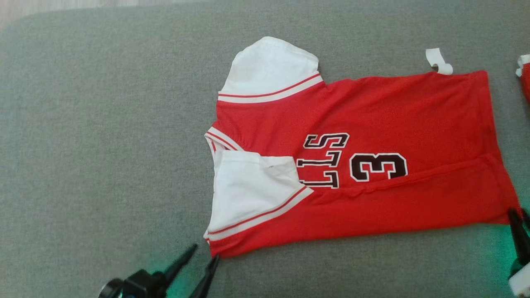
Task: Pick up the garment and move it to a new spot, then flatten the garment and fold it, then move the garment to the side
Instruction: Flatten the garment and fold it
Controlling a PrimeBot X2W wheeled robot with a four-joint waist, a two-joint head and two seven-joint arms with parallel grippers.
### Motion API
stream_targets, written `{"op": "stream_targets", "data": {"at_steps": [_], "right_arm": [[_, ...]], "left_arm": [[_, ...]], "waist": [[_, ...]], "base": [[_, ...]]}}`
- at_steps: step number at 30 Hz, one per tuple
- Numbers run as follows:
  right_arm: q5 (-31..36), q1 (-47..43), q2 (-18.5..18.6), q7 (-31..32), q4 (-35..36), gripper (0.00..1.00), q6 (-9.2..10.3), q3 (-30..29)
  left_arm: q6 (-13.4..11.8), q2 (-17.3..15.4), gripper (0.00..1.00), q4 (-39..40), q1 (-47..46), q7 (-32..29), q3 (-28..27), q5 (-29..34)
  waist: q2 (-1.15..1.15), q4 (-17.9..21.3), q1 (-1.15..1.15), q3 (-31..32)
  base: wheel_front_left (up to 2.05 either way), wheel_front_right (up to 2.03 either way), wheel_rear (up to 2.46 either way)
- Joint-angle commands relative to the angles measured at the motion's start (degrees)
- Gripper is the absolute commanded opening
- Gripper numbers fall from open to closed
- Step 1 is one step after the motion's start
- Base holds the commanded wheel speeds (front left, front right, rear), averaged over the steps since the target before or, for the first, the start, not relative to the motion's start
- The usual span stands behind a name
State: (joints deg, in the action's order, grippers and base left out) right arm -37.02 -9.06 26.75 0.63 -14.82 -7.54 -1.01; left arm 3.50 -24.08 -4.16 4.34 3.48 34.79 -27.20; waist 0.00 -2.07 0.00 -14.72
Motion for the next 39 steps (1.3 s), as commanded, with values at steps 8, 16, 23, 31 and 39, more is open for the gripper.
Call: {"op": "stream_targets", "data": {"at_steps": [8, 16, 23, 31, 39], "right_arm": [[4.5, 1.9, 0.4, -1.4, 7.5, 1.00, 0.05, -4.4], [7.7, 7.8, -1.2, 0.8, 12.9, 1.00, 0.05, -3.6], [8.6, 11.0, -2.7, 1.1, 13.9, 1.00, 0.05, -2.1], [9.0, 12.6, -3.8, 0.1, 12.7, 1.00, 0.05, -1.6], [9.4, 13.4, -4.6, -0.4, 12.1, 1.00, 0.05, -1.5]], "left_arm": [[1.8, -3.9, 1.00, 6.8, -17.8, -2.6, -5.1, 1.9], [3.8, -6.7, 1.00, 3.0, -45.3, -14.6, -4.1, -1.0], [4.0, -8.2, 1.00, -10.7, -62.5, -20.9, 4.8, -5.7], [4.0, -8.7, 1.00, -18.8, -70.5, -22.7, 13.3, -11.5], [4.0, -9.7, 1.00, -21.4, -74.8, -21.6, 22.9, -16.7]], "waist": [[0.00, 0.0, 0.00, -3.9], [0.00, 2.9, 0.00, -10.3], [0.00, 6.2, 0.00, -14.9], [0.00, 8.1, 0.00, -17.3], [0.00, 8.5, 0.00, -18.1]], "base": [[0.00, 0.00, 0.00], [0.00, 0.00, 0.00], [0.00, 0.00, 0.00], [0.00, 0.00, 0.00], [0.00, 0.00, 0.00]]}}
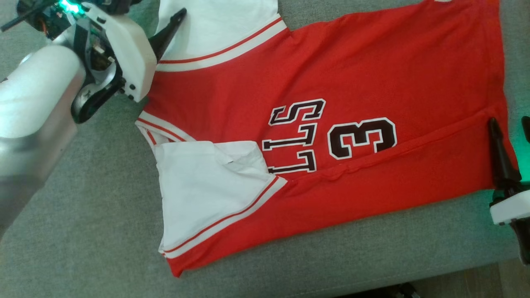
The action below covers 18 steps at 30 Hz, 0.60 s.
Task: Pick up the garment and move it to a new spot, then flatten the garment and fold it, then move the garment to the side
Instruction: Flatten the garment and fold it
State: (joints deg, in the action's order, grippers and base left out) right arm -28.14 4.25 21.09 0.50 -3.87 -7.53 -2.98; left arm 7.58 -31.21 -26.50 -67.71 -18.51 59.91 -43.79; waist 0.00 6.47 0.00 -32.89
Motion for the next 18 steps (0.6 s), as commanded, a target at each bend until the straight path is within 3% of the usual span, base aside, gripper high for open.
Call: {"op": "stream_targets", "data": {"at_steps": [1, 3, 4, 5, 11, 18], "right_arm": [[0.6, 0.1, 1.0, -0.3, 1.2, 1.00, 0.04, 0.5], [0.7, 0.1, 0.9, -0.4, 1.2, 1.00, 0.04, 0.4], [0.7, 0.1, 0.9, -0.4, 1.2, 1.00, 0.04, 0.3], [0.8, 0.0, 0.8, -0.4, 1.2, 1.00, 0.04, 0.2], [1.2, -0.5, 0.4, -0.3, 1.2, 1.00, 0.04, -0.4], [1.7, -1.7, -0.2, 0.2, 1.7, 1.00, 0.04, -1.3]], "left_arm": [[-0.1, -2.7, 1.00, 1.0, -2.9, 0.6, -1.1, -0.7], [-0.1, -3.0, 1.00, 1.4, -3.5, 1.6, 1.0, -1.6], [-0.1, -3.2, 0.40, 1.7, -3.9, 2.4, 2.1, -1.8], [-0.1, -3.4, 0.00, 1.8, -4.3, 3.4, 3.0, -1.9], [-0.1, -4.2, 0.00, 3.8, -6.5, 9.8, 9.1, -1.7], [-0.1, -4.1, 0.00, 8.7, -6.8, 13.4, 12.9, 3.1]], "waist": [[0.00, 0.0, 0.00, 0.1], [0.00, -0.1, 0.00, 0.2], [0.00, -0.1, 0.00, 0.3], [0.00, -0.2, 0.00, 0.4], [0.00, -0.7, 0.00, 1.6], [0.00, -1.6, 0.00, 3.5]], "base": [[0.00, 0.00, 0.00], [0.00, 0.00, 0.00], [0.00, 0.00, 0.00], [0.00, 0.00, 0.00], [0.00, 0.00, 0.00], [0.00, 0.00, 0.00]]}}
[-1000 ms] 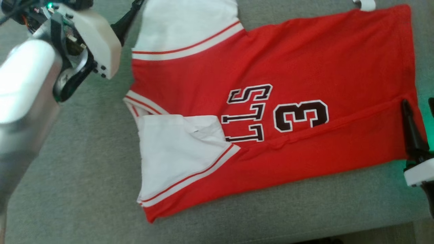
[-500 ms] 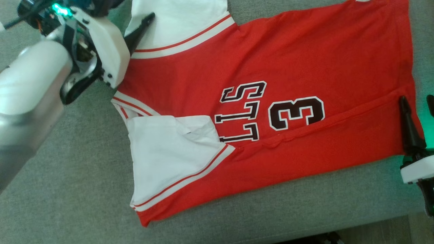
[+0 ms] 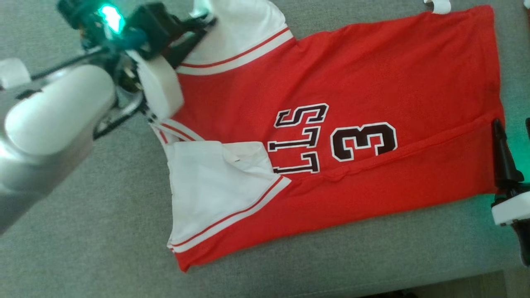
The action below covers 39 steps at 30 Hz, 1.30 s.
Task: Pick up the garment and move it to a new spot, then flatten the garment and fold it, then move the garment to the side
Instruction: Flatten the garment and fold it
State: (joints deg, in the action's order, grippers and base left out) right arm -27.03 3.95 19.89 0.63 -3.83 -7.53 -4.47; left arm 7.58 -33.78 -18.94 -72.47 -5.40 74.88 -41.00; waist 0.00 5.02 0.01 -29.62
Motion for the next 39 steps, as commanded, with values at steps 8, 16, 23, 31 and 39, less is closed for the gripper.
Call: {"op": "stream_targets", "data": {"at_steps": [8, 16, 23, 31, 39], "right_arm": [[1.0, -1.3, 0.4, 0.8, 2.2, 1.00, 0.04, 0.5], [1.0, -1.1, 0.3, 0.5, 1.8, 1.00, 0.04, 0.8], [0.8, -1.1, 0.2, -0.1, 1.4, 1.00, 0.04, 0.6], [0.5, 0.3, 0.2, -0.6, 0.9, 1.00, 0.04, 1.3], [0.4, 2.0, 0.4, -0.8, 0.3, 1.00, 0.04, 2.3]], "left_arm": [[-0.1, -0.8, 1.00, 12.2, 2.6, -3.3, -1.6, -6.3], [-0.1, -3.5, 1.00, 12.6, -1.6, -0.9, -1.6, -12.3], [-0.2, -6.7, 1.00, 6.0, -6.9, 0.4, -2.9, -12.3], [-0.4, -5.6, 1.00, -4.8, -8.4, 0.3, -2.6, -10.0], [-0.1, -2.3, 1.00, -11.0, -9.9, -0.2, -2.2, -11.6]], "waist": [[0.00, -0.5, -0.01, 0.8], [0.00, -0.1, -0.01, 1.0], [0.00, 0.2, -0.01, 0.2], [0.00, 1.0, -0.01, -1.7], [0.00, 2.6, -0.01, -3.8]], "base": [[0.00, 0.00, 0.00], [0.00, 0.00, 0.00], [0.00, 0.00, 0.00], [0.00, 0.00, 0.00], [0.00, 0.00, 0.00]]}}
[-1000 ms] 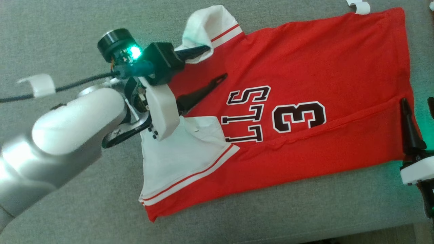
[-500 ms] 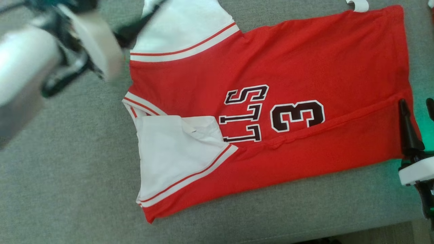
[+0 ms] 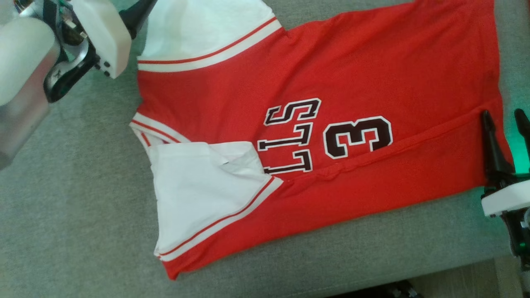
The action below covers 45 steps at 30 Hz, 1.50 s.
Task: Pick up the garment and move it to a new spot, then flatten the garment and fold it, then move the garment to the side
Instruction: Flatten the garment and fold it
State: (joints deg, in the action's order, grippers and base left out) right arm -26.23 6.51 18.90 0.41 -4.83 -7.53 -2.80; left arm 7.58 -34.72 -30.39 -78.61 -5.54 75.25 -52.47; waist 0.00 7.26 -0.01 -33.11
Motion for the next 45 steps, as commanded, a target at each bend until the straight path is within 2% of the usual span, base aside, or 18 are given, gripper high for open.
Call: {"op": "stream_targets", "data": {"at_steps": [1, 13, 14, 15, 16, 19, 21, 24, 26, 28, 29, 30, 31, 37, 45], "right_arm": [[-0.4, -0.4, 1.4, -0.6, 1.2, 1.00, 0.04, 0.7], [-0.8, 0.6, 0.7, -1.7, -0.1, 1.00, 0.04, 1.4], [-0.8, 0.6, 0.7, -1.9, -0.2, 1.00, 0.04, 1.4], [-0.8, 0.7, 0.8, -2.0, -0.3, 1.00, 0.04, 1.5], [-0.8, 0.7, 0.8, -2.1, -0.4, 1.00, 0.04, 1.5], [-0.9, 0.8, 0.8, -2.2, -0.5, 1.00, 0.04, 1.5], [-0.9, 1.0, 0.8, -2.3, -0.7, 1.00, 0.04, 1.5], [-0.8, 1.3, 0.8, -2.4, -0.8, 1.00, 0.04, 1.6], [-0.9, 1.4, 0.9, -2.5, -0.9, 1.00, 0.04, 1.6], [-0.8, 1.5, 1.1, -2.5, -1.1, 1.00, 0.04, 1.5], [-0.8, 1.5, 1.1, -2.6, -1.2, 1.00, 0.04, 1.4], [-0.8, 1.6, 1.2, -2.6, -1.2, 1.00, 0.04, 1.4], [-0.8, 1.6, 1.3, -2.6, -1.4, 1.00, 0.04, 1.4], [-0.8, 2.6, 2.1, -2.2, -1.1, 1.00, 0.04, 1.5], [-0.8, 5.2, 5.7, -0.3, 1.3, 1.00, 0.04, 2.1]], "left_arm": [[-0.1, -1.0, 1.00, 0.0, -4.1, -0.2, -2.5, -0.1], [-0.1, -1.1, 1.00, -2.4, -3.5, -7.0, -2.0, -1.2], [-0.1, -1.3, 0.98, -2.5, -3.3, -7.9, -2.0, -1.3], [-0.1, -1.5, 0.88, -2.6, -3.2, -8.7, -1.9, -1.3], [-0.1, -1.6, 0.84, -2.7, -3.2, -9.3, -1.9, -1.1], [-0.1, -1.8, 0.82, -3.5, -3.1, -10.3, -1.9, -1.5], [-0.1, -1.9, 0.86, -4.5, -3.2, -11.1, -1.9, -1.6], [-0.1, -1.9, 0.83, -5.5, -3.1, -12.7, -1.9, -2.3], [-0.1, -1.7, 0.77, -5.9, -3.0, -13.7, -1.9, -3.0], [-0.1, -1.6, 0.64, -6.3, -2.8, -14.5, -1.9, -4.0], [-0.1, -1.5, 0.47, -6.4, -2.7, -15.1, -1.9, -4.5], [-0.1, -1.4, 0.38, -6.3, -2.7, -15.6, -1.9, -4.6], [-0.1, -1.3, 0.00, -5.6, -2.6, -15.6, -1.9, -4.7], [-0.1, -2.0, 0.00, -3.6, -3.4, -11.5, -1.9, -2.0], [-0.1, -2.4, 0.00, -2.9, -3.7, -7.7, -1.9, 1.0]], "waist": [[0.00, 0.6, 0.01, -0.6], [0.00, 3.7, 0.01, -2.5], [0.00, 3.8, 0.01, -2.6], [0.00, 3.9, 0.01, -2.6], [0.00, 4.0, 0.01, -2.7], [0.00, 4.0, 0.01, -2.8], [0.00, 4.0, 0.01, -3.0], [0.00, 3.9, 0.01, -3.1], [0.00, 3.9, 0.01, -3.1], [0.00, 3.8, 0.01, -3.1], [0.00, 3.7, 0.01, -3.0], [0.00, 3.7, 0.01, -3.0], [0.00, 3.6, 0.01, -2.9], [0.00, 3.5, 0.01, -2.5], [0.00, 2.4, 0.01, -0.9]], "base": [[0.00, 0.00, 0.00], [0.00, 0.00, 0.00], [0.00, 0.00, 0.00], [0.00, 0.00, 0.00], [0.00, 0.00, 0.00], [0.00, 0.00, 0.00], [0.00, 0.00, 0.00], [0.00, 0.00, 0.00], [0.00, 0.00, 0.00], [0.00, 0.00, 0.00], [0.00, 0.00, 0.00], [0.00, 0.00, 0.00], [0.00, 0.00, 0.00], [0.00, 0.00, 0.00], [0.00, 0.00, 0.00]]}}
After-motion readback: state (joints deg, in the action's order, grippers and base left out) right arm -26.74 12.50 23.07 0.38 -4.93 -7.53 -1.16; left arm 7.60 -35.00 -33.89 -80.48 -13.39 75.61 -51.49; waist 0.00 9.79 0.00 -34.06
